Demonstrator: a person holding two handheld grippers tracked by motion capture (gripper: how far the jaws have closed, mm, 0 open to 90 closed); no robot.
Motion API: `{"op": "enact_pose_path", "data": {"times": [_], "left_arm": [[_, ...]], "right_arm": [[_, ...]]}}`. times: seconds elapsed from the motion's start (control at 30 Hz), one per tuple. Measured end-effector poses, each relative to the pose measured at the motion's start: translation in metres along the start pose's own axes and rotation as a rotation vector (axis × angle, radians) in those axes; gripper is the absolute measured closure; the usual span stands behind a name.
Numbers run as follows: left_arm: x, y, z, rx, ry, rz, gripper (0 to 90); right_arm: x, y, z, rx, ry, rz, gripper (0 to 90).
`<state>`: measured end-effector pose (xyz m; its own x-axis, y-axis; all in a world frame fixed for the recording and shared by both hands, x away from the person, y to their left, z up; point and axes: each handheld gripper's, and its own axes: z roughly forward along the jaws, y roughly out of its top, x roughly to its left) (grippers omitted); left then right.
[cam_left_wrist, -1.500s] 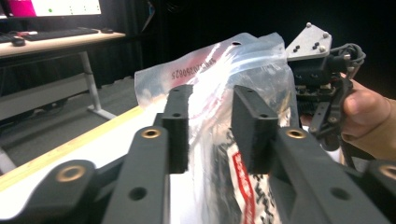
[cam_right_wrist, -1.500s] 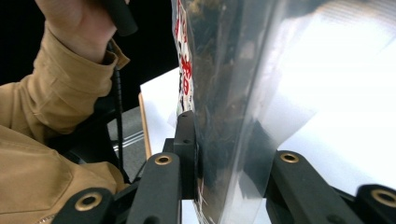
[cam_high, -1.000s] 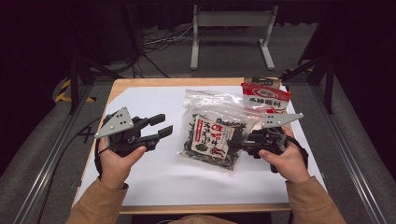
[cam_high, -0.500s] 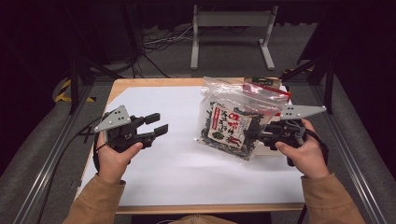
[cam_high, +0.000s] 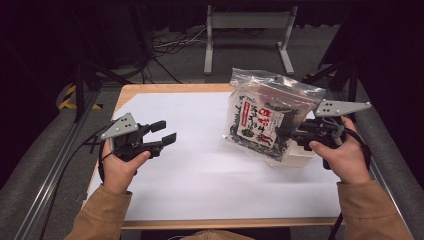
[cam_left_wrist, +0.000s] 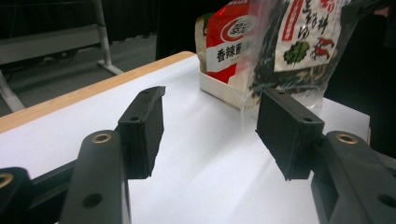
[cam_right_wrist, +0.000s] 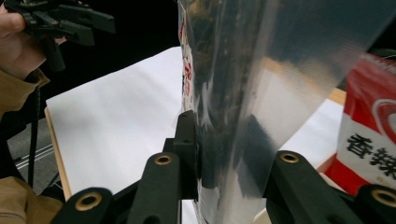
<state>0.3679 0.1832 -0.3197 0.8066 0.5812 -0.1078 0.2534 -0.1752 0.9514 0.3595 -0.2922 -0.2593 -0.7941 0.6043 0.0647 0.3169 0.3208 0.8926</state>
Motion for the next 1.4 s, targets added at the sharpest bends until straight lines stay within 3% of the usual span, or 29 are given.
{"op": "enact_pose_path", "data": {"times": [0.7, 0.93, 1.13, 1.27, 1.4], "left_arm": [[0.010, -0.009, 0.005, 0.032, 0.011, -0.017, 37.4], [0.012, -0.010, 0.006, 0.040, 0.011, -0.022, 37.5], [0.013, -0.011, 0.006, 0.046, 0.014, -0.027, 37.2], [0.013, -0.011, 0.006, 0.048, 0.014, -0.028, 36.9], [0.014, -0.012, 0.006, 0.049, 0.016, -0.030, 36.8]], "right_arm": [[-0.017, 0.023, -0.026, -0.007, -0.129, -0.047, 72.4], [-0.025, 0.022, -0.031, 0.005, -0.199, -0.056, 72.4], [-0.031, 0.018, -0.032, 0.012, -0.256, -0.045, 72.4], [-0.038, 0.012, -0.031, 0.022, -0.297, -0.012, 72.3], [-0.042, 0.008, -0.030, 0.022, -0.309, 0.005, 72.3]]}}
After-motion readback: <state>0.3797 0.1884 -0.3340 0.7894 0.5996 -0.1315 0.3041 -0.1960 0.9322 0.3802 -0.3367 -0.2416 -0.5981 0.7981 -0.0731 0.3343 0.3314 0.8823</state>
